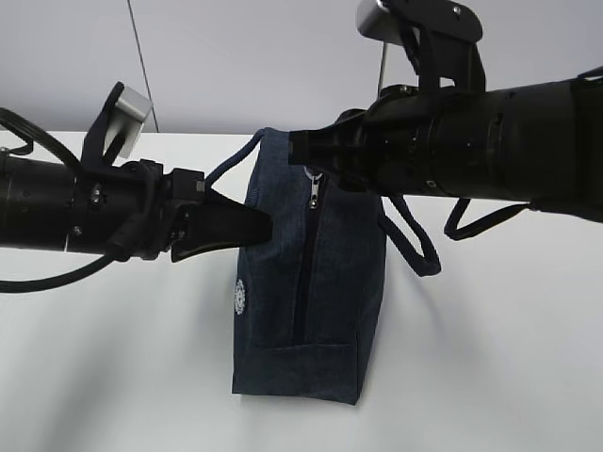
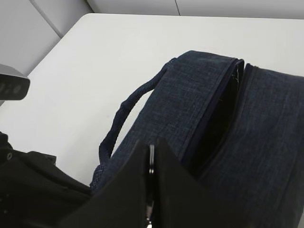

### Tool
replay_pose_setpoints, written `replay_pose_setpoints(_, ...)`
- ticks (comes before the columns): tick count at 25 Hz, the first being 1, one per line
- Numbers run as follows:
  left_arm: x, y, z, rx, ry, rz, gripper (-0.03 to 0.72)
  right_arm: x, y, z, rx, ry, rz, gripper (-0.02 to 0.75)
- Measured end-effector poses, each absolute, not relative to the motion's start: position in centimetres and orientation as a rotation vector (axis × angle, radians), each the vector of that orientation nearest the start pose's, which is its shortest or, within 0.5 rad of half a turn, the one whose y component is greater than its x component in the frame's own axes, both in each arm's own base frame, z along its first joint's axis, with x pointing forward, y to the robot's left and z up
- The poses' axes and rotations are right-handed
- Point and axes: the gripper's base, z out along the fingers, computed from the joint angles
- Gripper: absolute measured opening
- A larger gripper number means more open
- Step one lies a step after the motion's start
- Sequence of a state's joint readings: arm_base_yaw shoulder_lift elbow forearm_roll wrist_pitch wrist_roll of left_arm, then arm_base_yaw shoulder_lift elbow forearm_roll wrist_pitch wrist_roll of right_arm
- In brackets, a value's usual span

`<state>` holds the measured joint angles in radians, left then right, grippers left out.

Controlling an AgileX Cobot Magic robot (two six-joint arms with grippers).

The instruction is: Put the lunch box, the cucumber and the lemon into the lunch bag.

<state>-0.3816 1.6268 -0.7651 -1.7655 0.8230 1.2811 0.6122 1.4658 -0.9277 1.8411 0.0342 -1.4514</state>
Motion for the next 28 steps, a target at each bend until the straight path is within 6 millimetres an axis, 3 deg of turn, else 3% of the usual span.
replay_pose_setpoints(18,25.0,-17.5,20.9,0.396,2.263,-1.413,-0.004,26.9,18.4,28.0,-0.255,2.056,0.585,0.0)
replay_pose_setpoints(28,25.0,-17.5,20.8,0.41,2.266,-1.413,-0.004,29.2,19.6,28.0,-0.271,2.044,0.558,0.0)
